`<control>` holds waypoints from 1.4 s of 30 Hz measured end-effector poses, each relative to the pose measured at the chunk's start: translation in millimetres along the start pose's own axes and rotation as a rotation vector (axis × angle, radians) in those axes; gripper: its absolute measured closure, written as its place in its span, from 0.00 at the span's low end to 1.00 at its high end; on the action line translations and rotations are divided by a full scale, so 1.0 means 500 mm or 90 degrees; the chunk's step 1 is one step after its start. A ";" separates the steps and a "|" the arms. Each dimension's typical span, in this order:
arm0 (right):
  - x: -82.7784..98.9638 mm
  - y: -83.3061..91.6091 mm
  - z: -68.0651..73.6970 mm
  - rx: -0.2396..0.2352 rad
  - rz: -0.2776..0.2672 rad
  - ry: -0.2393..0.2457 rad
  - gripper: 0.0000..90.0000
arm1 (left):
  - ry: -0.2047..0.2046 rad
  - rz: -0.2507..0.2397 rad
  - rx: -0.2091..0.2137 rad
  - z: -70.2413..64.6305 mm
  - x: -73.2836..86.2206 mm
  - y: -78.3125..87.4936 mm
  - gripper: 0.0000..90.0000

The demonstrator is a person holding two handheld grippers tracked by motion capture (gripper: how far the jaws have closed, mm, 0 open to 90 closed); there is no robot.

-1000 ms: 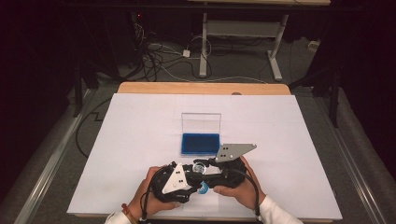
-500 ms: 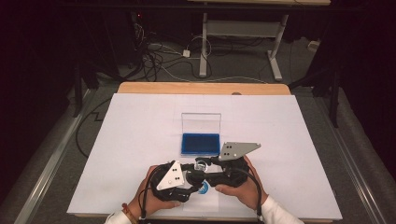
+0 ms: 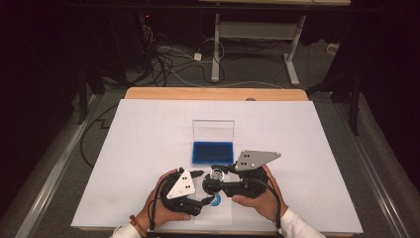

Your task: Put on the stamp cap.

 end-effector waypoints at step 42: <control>-0.015 0.072 -0.059 0.072 0.000 0.032 0.63 | 0.011 0.031 -0.138 0.094 0.091 0.153 0.19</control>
Point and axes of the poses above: each handheld gripper's, and its own axes: y roughly backward along the jaws, x roughly out of its underside, z roughly to its left, the point moved 5 cm from there along -y, roughly forward along the jaws, and after that the axes turned 13 degrees about -z, right-handed, at the moved point
